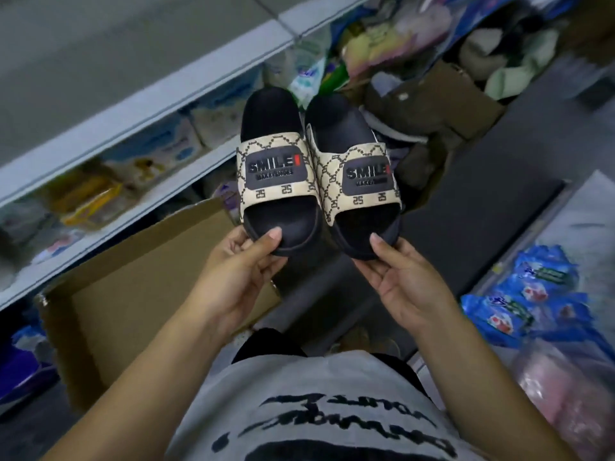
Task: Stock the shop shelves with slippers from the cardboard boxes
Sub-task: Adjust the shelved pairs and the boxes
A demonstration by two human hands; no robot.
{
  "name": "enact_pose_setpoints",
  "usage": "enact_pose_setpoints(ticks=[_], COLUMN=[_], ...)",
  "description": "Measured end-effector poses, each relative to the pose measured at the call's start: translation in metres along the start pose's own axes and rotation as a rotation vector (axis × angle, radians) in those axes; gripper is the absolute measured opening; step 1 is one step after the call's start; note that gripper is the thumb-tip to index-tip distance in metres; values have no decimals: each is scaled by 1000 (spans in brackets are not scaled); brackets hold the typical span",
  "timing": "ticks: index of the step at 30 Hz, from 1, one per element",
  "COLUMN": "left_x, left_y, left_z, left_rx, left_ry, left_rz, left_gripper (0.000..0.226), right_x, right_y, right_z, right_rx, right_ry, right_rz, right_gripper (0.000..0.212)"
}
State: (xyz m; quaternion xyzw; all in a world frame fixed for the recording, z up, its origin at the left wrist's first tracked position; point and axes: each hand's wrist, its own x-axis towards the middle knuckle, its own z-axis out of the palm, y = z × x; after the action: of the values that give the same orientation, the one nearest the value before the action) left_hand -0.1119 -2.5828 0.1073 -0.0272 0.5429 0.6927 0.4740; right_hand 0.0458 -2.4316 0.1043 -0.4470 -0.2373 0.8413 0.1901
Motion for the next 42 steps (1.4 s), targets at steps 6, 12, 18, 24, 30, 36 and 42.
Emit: enact_pose_setpoints(ticks=[6, 12, 18, 24, 30, 36, 42], left_x=[15, 26, 65, 135, 192, 222, 244], left_y=[-45, -45, -31, -9, 18, 25, 9], left_z=[127, 180, 206, 249, 301, 337, 374], left_rx=[-17, 26, 109, 180, 306, 362, 339], left_ry=[-133, -167, -176, -232, -374, -394, -256], left_rz=[-15, 7, -1, -58, -69, -41, -40], left_gripper=[50, 49, 51, 50, 50, 35, 38], right_x=[-15, -11, 13, 49, 81, 111, 156], right_y=[-87, -116, -147, -199, -239, -261, -314], right_z=[-77, -101, -113, -115, -118, -133, -149], right_rx=[110, 273, 253, 245, 380, 433, 389], right_ry=[92, 56, 101, 242, 318, 334, 248], right_rz=[-175, -150, -157, -263, -345, -297, -242], right_gripper=[39, 33, 29, 29, 28, 36, 32])
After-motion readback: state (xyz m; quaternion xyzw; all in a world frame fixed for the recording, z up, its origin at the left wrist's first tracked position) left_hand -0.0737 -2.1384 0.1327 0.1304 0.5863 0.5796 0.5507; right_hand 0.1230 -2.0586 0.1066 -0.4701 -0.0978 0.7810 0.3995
